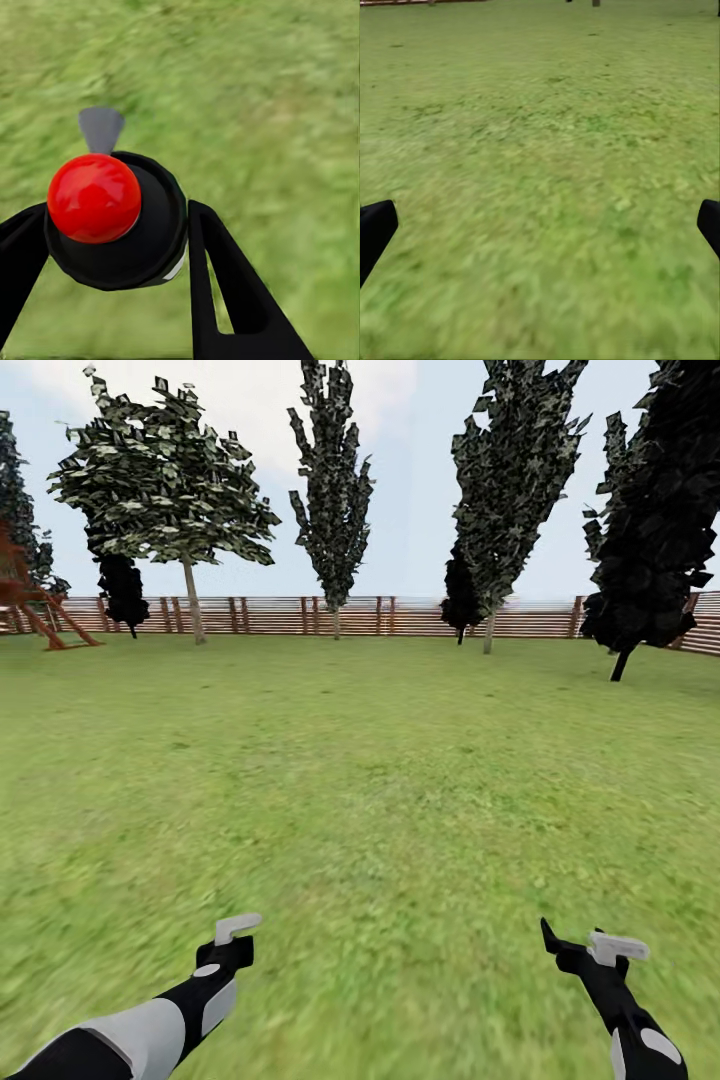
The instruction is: In the garden, pick up the pesticide atomizer on the floor and spray pesticide onto both trees until each tree trunk is fully covered.
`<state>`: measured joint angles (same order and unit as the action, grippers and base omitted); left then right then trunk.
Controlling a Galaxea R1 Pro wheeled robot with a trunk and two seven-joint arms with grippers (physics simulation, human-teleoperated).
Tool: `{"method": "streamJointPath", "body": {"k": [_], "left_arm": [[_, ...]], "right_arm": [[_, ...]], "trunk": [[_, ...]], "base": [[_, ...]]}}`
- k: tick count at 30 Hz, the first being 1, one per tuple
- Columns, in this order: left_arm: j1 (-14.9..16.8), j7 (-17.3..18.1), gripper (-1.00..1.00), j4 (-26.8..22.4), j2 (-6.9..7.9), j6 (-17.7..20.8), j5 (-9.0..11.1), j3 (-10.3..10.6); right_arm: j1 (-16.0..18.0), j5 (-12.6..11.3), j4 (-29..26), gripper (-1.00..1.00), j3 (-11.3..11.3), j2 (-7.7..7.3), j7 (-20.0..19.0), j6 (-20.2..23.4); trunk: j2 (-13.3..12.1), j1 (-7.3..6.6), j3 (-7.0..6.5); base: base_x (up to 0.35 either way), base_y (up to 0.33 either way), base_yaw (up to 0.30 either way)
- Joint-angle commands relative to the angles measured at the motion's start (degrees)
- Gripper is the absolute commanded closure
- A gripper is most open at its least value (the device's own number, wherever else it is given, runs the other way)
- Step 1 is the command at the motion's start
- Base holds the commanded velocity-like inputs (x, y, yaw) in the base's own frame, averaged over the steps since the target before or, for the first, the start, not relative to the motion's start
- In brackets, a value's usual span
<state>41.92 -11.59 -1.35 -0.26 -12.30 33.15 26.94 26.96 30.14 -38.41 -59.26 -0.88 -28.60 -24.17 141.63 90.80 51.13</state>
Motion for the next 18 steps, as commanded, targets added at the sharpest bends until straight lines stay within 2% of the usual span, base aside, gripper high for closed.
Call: {"method": "streamJointPath", "body": {"k": [1, 18], "left_arm": [[0.0, 0.0, 1.00, 0.0, 0.00, 0.0, 0.0, 0.0], [0.0, 0.0, 1.00, 0.0, 0.00, 0.0, 0.0, 0.0]], "right_arm": [[0.0, 0.0, 0.0, -1.00, 0.0, 0.00, 0.0, 0.0], [0.0, 0.0, 0.0, -1.00, -0.1, 0.00, 0.0, 0.0]], "trunk": [[0.0, 0.00, 0.00], [0.0, 0.00, 0.00]], "base": [[0.000, 0.000, 0.287], [0.000, 0.000, 0.287]]}}
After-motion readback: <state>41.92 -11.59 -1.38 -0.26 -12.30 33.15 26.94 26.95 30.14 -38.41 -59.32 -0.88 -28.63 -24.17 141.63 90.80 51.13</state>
